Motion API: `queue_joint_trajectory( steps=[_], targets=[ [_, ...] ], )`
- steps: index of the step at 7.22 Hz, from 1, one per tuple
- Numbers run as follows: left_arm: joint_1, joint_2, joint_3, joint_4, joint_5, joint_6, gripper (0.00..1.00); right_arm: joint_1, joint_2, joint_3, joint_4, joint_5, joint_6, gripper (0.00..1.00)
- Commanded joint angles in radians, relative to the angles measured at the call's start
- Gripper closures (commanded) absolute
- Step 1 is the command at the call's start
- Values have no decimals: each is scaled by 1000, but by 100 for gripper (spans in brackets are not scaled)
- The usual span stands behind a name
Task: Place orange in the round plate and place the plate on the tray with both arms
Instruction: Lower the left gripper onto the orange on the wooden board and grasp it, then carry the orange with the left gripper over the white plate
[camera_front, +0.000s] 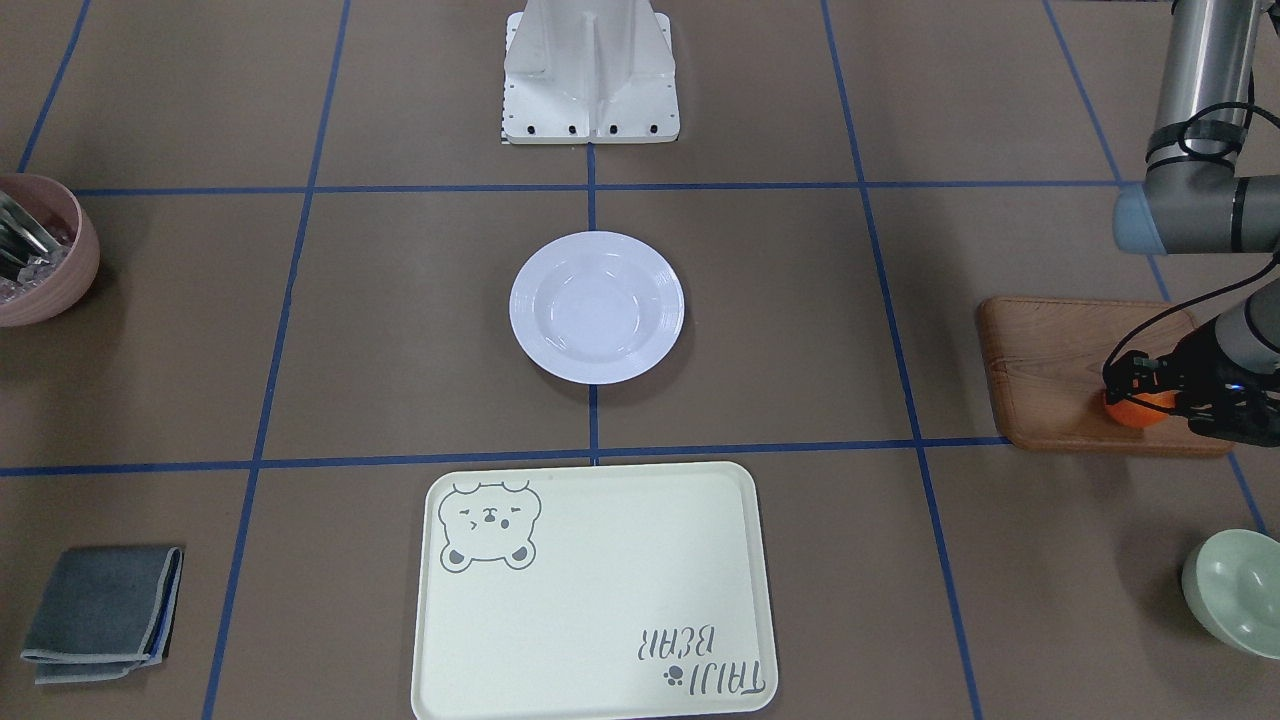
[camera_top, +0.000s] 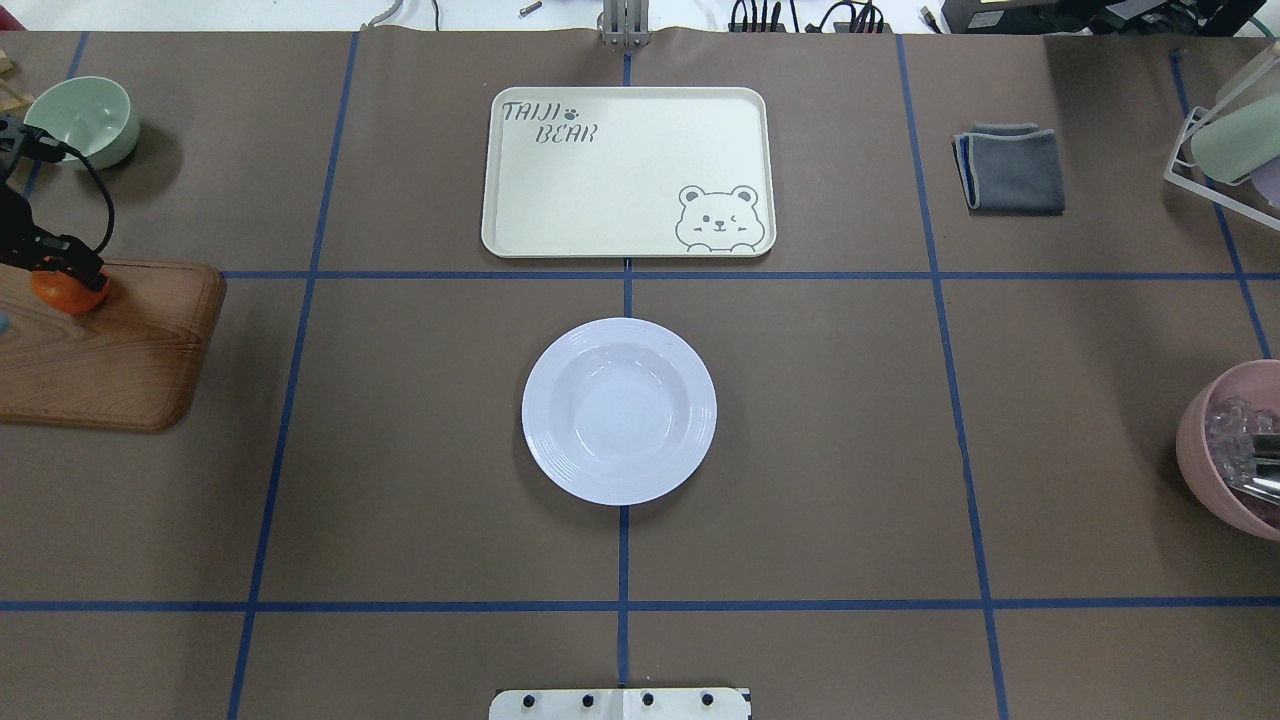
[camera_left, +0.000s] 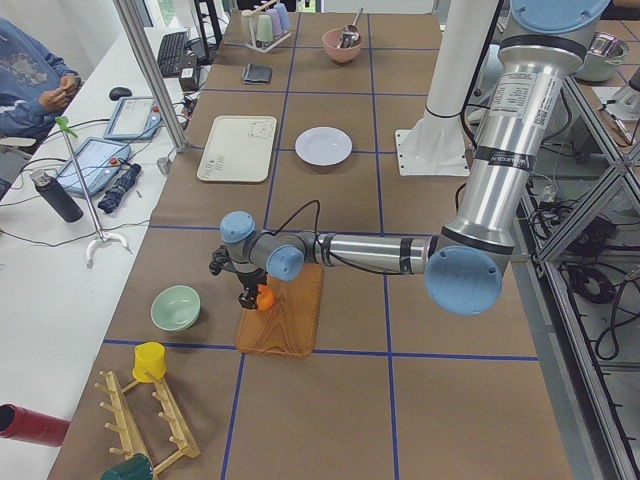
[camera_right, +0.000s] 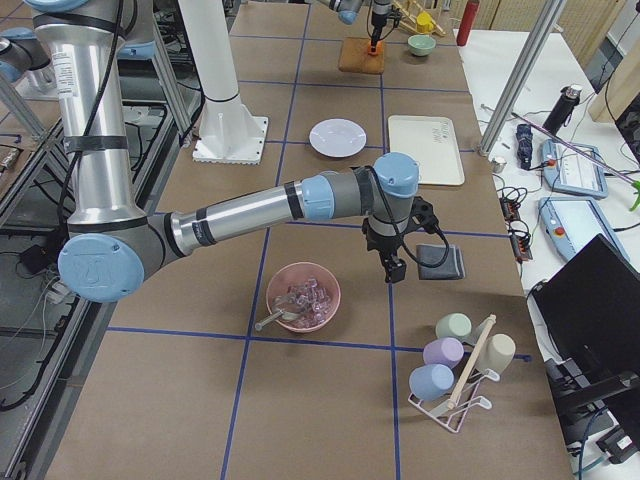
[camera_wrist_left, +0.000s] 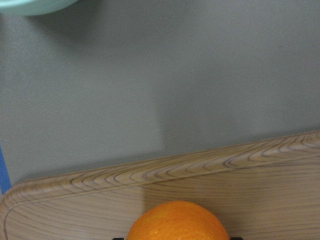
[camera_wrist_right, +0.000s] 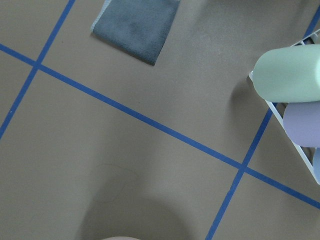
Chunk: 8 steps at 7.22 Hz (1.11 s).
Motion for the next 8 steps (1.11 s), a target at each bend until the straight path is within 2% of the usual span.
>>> queue_joint_trajectory(
  steps=[1,2,3,5,6,7,8],
  targets=[
    [1,-68,-156,201,-86,-78,100,0,1,0,0,0,0,0],
    [22,-95,-256,240,-85,-226,100,0,1,0,0,0,0,0],
    [124,-105,-347,245,-74,-406,100,0,1,-1,0,0,0,0],
    [345,-297,-368,288,8,-759,100,-2,4,-3,0,0,-2,0],
    [432,-409,-365,378,74,-832,100,-2,7,-5,0,0,-2,0],
    [500,-475,-360,441,175,-842,100,-6,8,-8,0,-2,-2,0],
    [574,-500,-343,442,221,-871,100,-9,8,-5,0,0,0,0]
  ],
)
